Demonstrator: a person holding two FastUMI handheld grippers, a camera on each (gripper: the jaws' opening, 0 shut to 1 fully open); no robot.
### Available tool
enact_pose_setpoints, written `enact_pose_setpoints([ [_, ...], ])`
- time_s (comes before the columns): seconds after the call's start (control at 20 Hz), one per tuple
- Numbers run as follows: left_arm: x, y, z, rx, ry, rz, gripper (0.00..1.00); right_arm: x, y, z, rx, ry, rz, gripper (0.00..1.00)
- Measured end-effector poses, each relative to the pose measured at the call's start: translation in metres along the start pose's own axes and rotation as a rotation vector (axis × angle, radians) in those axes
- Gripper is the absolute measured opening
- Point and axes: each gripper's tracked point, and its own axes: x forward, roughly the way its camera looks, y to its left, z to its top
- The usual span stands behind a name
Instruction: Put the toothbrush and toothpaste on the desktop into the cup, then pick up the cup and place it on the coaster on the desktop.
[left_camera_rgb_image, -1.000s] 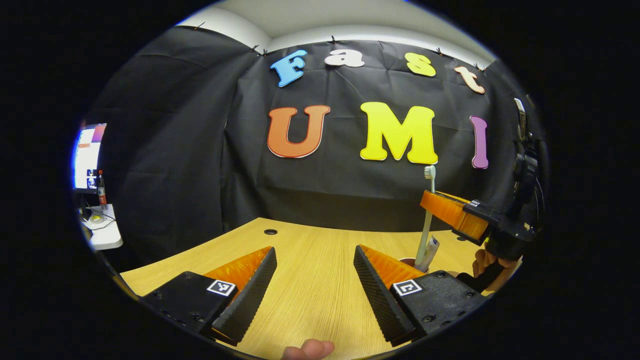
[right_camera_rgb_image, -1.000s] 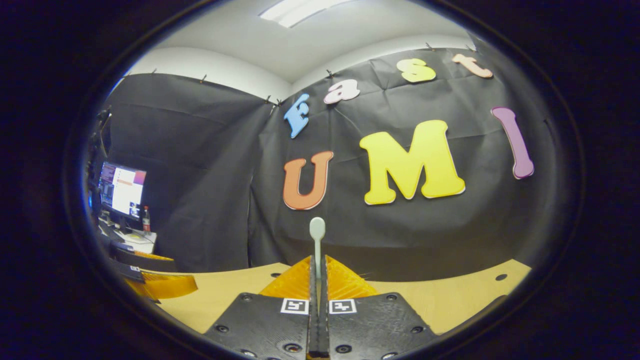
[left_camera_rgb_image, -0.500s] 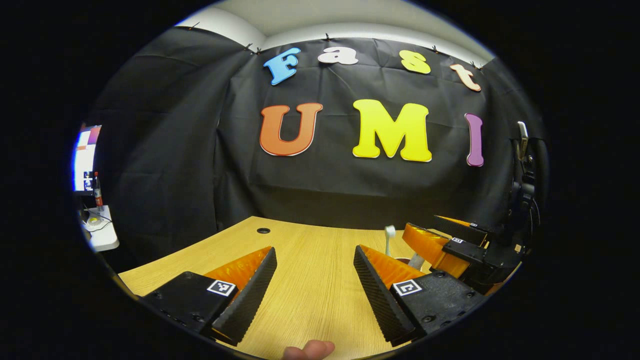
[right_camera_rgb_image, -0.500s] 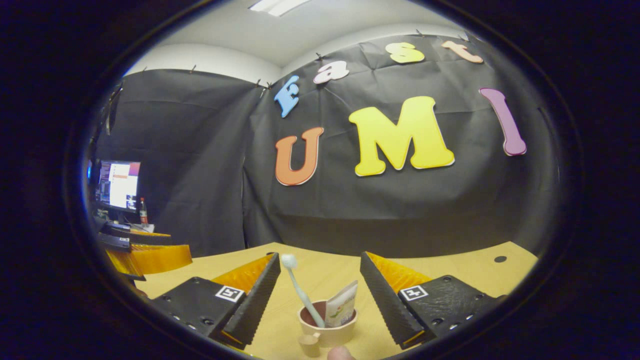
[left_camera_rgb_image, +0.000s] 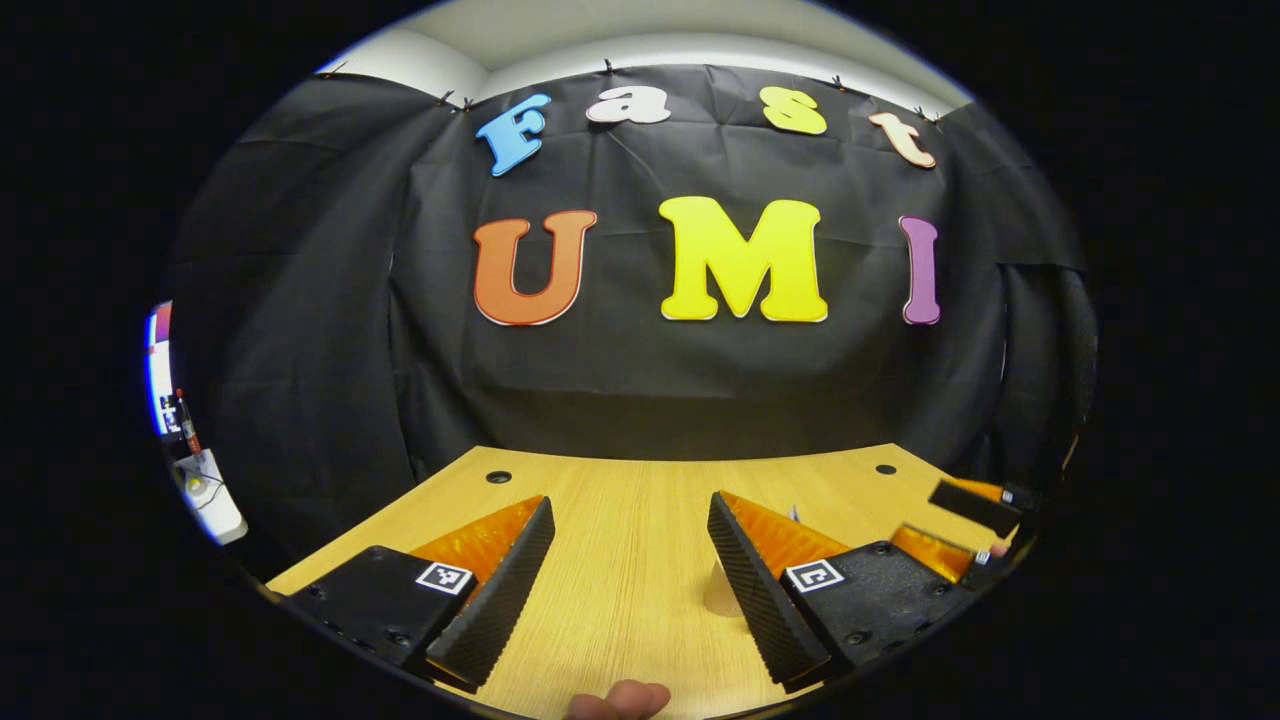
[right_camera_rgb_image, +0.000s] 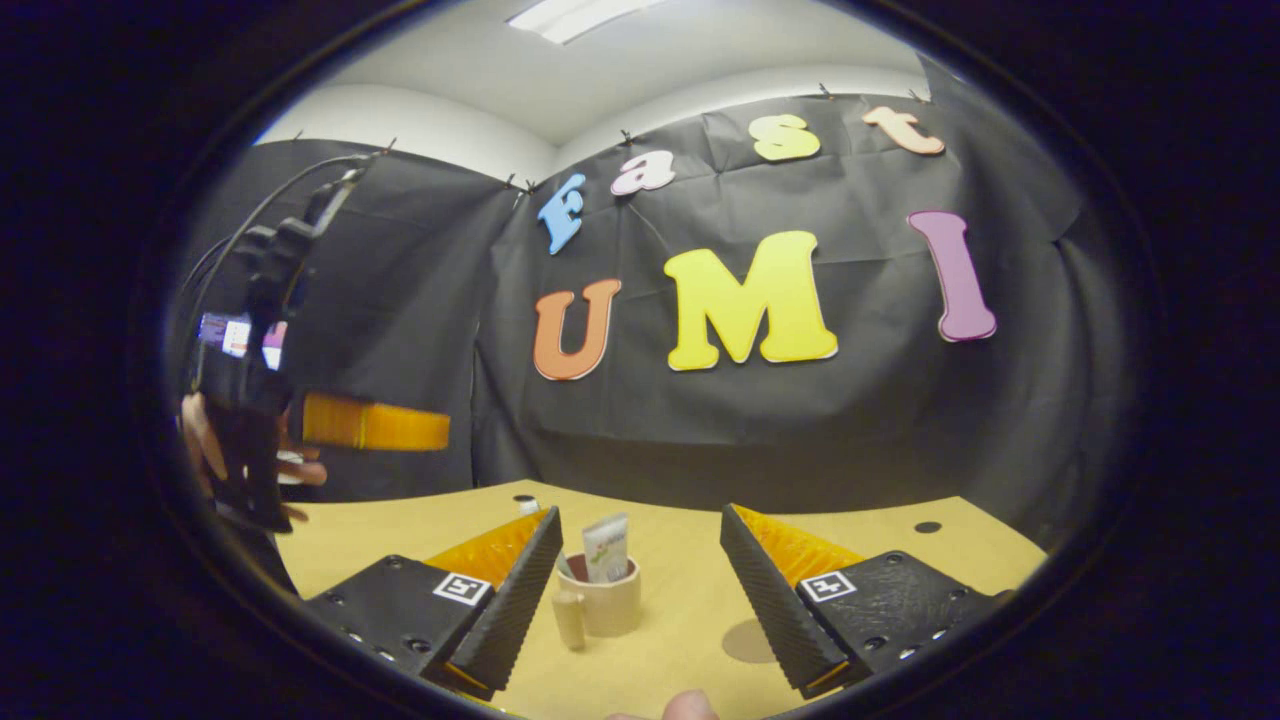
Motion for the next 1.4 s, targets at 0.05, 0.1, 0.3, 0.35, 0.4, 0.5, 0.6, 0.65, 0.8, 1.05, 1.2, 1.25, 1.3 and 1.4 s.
enact_pose_setpoints([
  [0.05, 0.002, -0.009, 0.016, -0.024, 0.014, -0.028, 0.98, -0.02, -0.009, -0.008, -0.006, 0.013, -0.009, 0.96],
  [0.1, 0.005, -0.017, 0.035, -0.046, 0.03, -0.047, 0.98, -0.039, -0.019, -0.014, -0.007, 0.026, -0.018, 0.96],
  [0.3, 0.03, -0.056, 0.08, -0.025, 0.197, -0.1, 0.98, -0.105, -0.061, -0.031, 0.05, 0.059, -0.094, 0.97],
  [0.35, 0.034, -0.067, 0.075, -0.004, 0.277, -0.119, 0.98, -0.119, -0.071, -0.034, 0.072, 0.062, -0.119, 0.97],
  [0.4, 0.038, -0.08, 0.064, 0.029, 0.361, -0.134, 0.98, -0.133, -0.084, -0.041, 0.092, 0.07, -0.15, 0.97],
  [0.5, 0.036, -0.088, 0.03, 0.123, 0.544, -0.139, 0.99, -0.156, -0.102, -0.063, 0.119, 0.116, -0.186, 0.96],
  [0.6, 0.023, -0.097, -0.024, 0.08, 0.778, -0.149, 0.99, -0.175, -0.112, -0.071, 0.156, 0.143, -0.211, 0.95],
  [0.65, 0.019, -0.103, -0.051, 0.033, 0.878, -0.152, 1.0, -0.181, -0.112, -0.072, 0.187, 0.143, -0.216, 0.95],
  [0.8, 0.015, -0.103, -0.111, -0.013, 1.081, -0.119, 1.0, -0.197, -0.107, -0.072, 0.263, 0.123, -0.219, 0.92],
  [1.05, 0.026, -0.102, -0.158, -0.048, 1.222, -0.071, 1.0, -0.221, -0.108, -0.072, 0.292, 0.102, -0.259, 0.95],
  [1.2, 0.04, -0.108, -0.162, -0.016, 1.224, -0.085, 1.0, -0.225, -0.109, -0.075, 0.326, 0.11, -0.267, 0.99],
  [1.25, 0.044, -0.11, -0.163, -0.002, 1.23, -0.093, 0.94, -0.226, -0.111, -0.075, 0.334, 0.11, -0.269, 0.95],
  [1.3, 0.047, -0.109, -0.165, 0.015, 1.229, -0.091, 1.0, -0.225, -0.112, -0.075, 0.338, 0.111, -0.277, 0.95],
  [1.4, 0.049, -0.111, -0.169, 0.029, 1.255, -0.09, 1.0, -0.227, -0.117, -0.077, 0.319, 0.113, -0.3, 0.95],
])
